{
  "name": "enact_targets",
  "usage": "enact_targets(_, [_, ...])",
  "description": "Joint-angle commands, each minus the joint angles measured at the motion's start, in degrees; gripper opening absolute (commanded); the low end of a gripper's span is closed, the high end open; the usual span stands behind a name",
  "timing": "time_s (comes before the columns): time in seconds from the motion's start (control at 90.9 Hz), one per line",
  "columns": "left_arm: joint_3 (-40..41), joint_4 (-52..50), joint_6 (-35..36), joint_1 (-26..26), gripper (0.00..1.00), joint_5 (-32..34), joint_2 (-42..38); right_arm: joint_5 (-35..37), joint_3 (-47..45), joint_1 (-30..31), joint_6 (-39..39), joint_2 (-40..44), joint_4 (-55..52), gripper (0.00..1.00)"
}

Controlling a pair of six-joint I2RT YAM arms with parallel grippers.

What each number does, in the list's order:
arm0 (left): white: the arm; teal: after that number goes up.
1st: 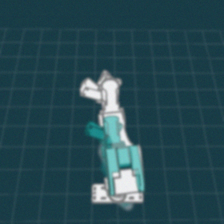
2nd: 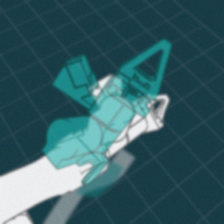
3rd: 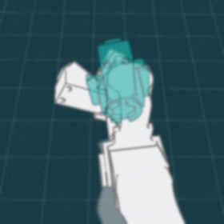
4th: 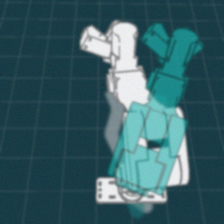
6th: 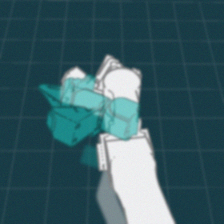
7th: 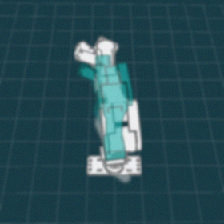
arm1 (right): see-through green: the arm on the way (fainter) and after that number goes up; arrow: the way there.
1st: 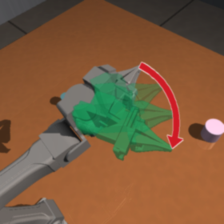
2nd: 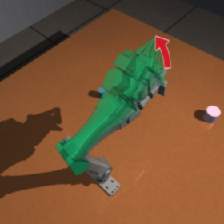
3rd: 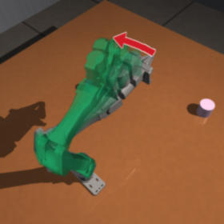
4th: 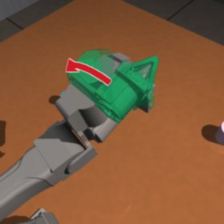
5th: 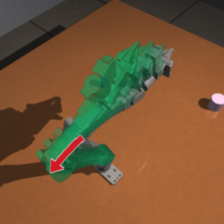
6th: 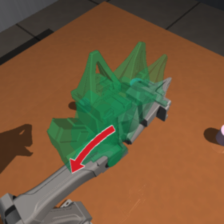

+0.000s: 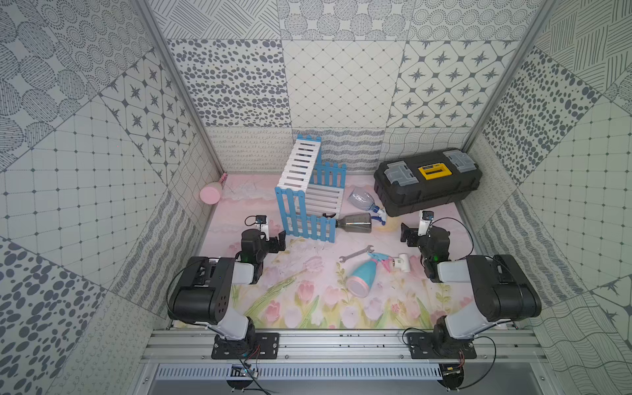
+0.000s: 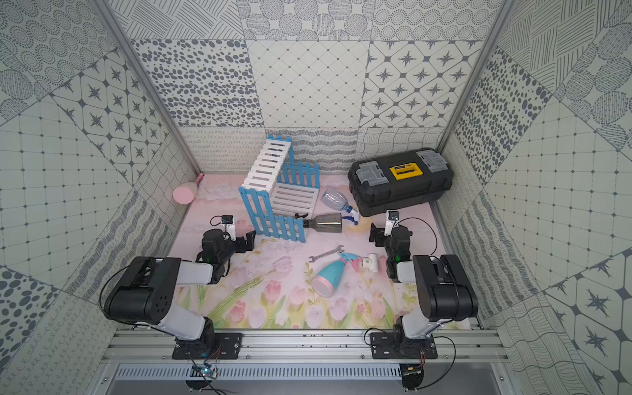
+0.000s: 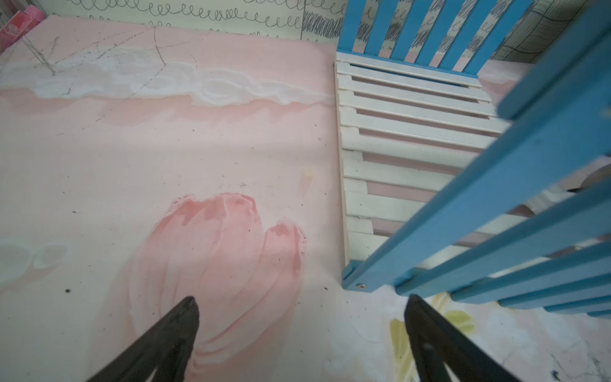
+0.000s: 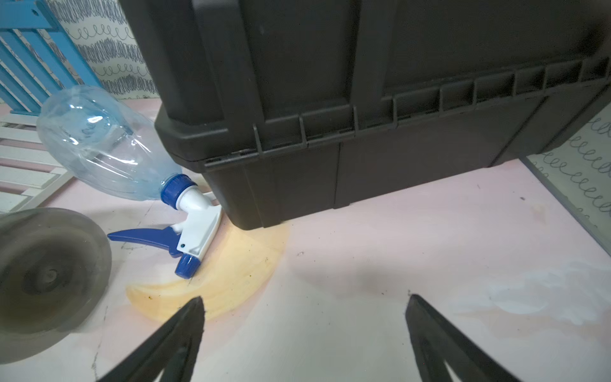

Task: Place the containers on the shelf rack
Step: Adjust the shelf at the center of the board.

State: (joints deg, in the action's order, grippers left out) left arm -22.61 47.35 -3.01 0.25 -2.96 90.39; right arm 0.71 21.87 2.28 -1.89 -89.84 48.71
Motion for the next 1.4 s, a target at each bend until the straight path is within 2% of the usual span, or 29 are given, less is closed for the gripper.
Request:
enact_targets(0.0, [-0.51, 2.65, 0.89, 0.06, 0.99, -1.08, 0.08, 0.53, 0.86, 0.19, 0.62, -0.09, 2.69, 0.97])
enact_targets(0.363, [0.22, 3.73, 0.59, -0.37, 0.99, -2.93, -0.04, -0.34, 0.66, -0.36, 0.14, -0.04, 2.70, 0.97])
enact_targets(0.55, [12.15, 20.01, -0.60, -0.40, 0.99, -0.06, -7.64, 5.43, -13.68, -0.39, -1.61, 4.75, 25.56, 0.97])
enact_targets(0.605, [14.28, 18.68, -1.32, -0.38, 0.99, -0.22, -13.18, 6.03, -17.35, -0.25, -1.45, 7.76, 30.54, 0.97])
enact_targets(0.649, [14.29, 12.06, -3.02, -0.36, 0.99, 0.07, -19.21, 6.24, -18.42, 0.40, -0.81, 11.07, 30.63, 0.97])
enact_targets(0.715, [9.79, -5.52, -7.14, -0.41, 0.99, 0.96, -29.20, 6.76, -17.65, 2.40, -0.38, 18.75, 23.03, 0.97])
enact_targets(0.803, [1.40, -28.00, -10.14, -0.32, 0.99, 1.10, -37.71, 4.74, -10.77, 3.89, -7.05, 31.43, -0.55, 0.97])
enact_targets(0.847, [-1.69, -33.65, -12.91, -0.26, 0.99, 1.21, -40.21, 2.29, -5.04, 4.26, -9.59, 37.19, -17.20, 0.97])
enact_targets(0.891, [-4.43, -38.69, -15.89, -0.25, 0.99, -0.73, -42.84, 0.00, -0.36, 4.81, -11.40, 40.50, -27.22, 0.97])
enact_targets(0.99, [-12.01, -48.65, -19.85, 0.02, 0.99, -6.75, -45.76, -12.34, 5.22, 6.61, -10.44, 43.42, -34.87, 0.97])
enact_targets(1.078, [-19.49, -57.99, -20.66, 0.52, 0.99, -14.63, -45.48, -18.58, 10.78, 11.33, -9.16, 41.30, -38.57, 0.97])
enact_targets(1.166, [-24.83, -64.21, -20.33, 1.26, 0.99, -21.32, -44.65, -18.68, 16.35, 20.20, -5.17, 36.30, -42.06, 0.97])
enact_targets(1.254, [-24.14, -63.62, -20.04, 1.82, 0.99, -27.47, -44.95, -19.40, 21.13, 27.72, -0.67, 30.14, -43.43, 0.97])
enact_targets(1.387, [-21.73, -59.00, -20.34, 2.07, 0.99, -34.86, -43.70, -20.61, 28.83, 33.96, 5.50, 16.20, -45.55, 0.97])
